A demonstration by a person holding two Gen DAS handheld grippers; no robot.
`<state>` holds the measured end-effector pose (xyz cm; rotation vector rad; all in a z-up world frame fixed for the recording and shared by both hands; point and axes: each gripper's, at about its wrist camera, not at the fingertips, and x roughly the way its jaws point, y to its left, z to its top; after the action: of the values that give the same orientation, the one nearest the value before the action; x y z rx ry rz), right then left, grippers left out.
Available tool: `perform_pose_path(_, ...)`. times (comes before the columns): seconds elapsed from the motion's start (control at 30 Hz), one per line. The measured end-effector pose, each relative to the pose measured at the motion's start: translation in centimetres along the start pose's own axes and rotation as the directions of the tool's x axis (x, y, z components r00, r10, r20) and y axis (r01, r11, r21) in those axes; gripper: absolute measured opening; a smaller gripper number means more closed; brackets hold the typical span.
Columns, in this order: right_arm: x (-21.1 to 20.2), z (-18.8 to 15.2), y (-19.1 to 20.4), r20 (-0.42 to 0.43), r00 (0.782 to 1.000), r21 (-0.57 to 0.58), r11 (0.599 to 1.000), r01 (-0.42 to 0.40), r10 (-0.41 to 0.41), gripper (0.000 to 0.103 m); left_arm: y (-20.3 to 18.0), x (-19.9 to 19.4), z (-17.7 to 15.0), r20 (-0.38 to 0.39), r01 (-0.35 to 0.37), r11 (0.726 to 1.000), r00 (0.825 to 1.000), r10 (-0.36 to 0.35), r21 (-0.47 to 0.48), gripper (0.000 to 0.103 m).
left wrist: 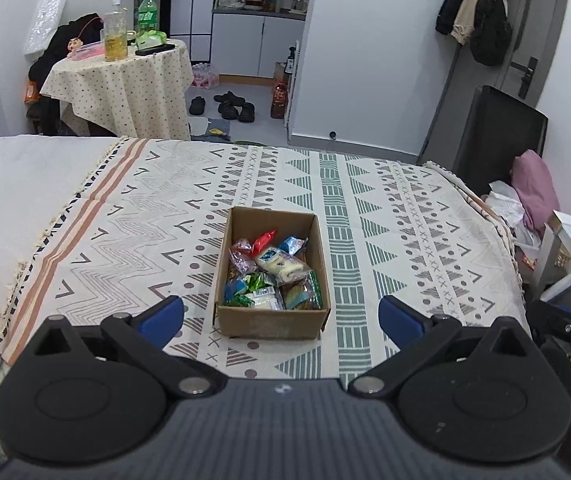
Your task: Organize snacks
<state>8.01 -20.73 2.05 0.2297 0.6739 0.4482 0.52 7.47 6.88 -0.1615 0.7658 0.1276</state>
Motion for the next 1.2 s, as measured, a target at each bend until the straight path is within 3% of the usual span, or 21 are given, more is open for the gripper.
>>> perform_pose_path(0.17, -0.8, -0.7, 0.5, -0.002, 1.0, -0.021, 1.0, -0.001, 0.001, 0.103, 0.5, -0.3, -1.1, 0.004, 0.031, 1.0, 0.999, -0.031, 0.001, 0.103)
perform_pose_path(0.47, -1.3, -1.7, 1.6, 0.002, 1.0, -0.063, 0.998, 0.005, -0.005, 0.103, 0.3, -1.2, -1.8, 0.039, -0.012, 0.998, 0.999, 0.009, 0.059, 0.103)
perform_pose_path(1.2, -1.2, -2.3, 1.7, -0.021, 1.0, -0.078, 0.997, 0.012, -0.014, 0.103, 1.5, -1.4, -1.8, 0.019, 0.005, 1.0, 1.0, -0.006, 0.019, 0.103)
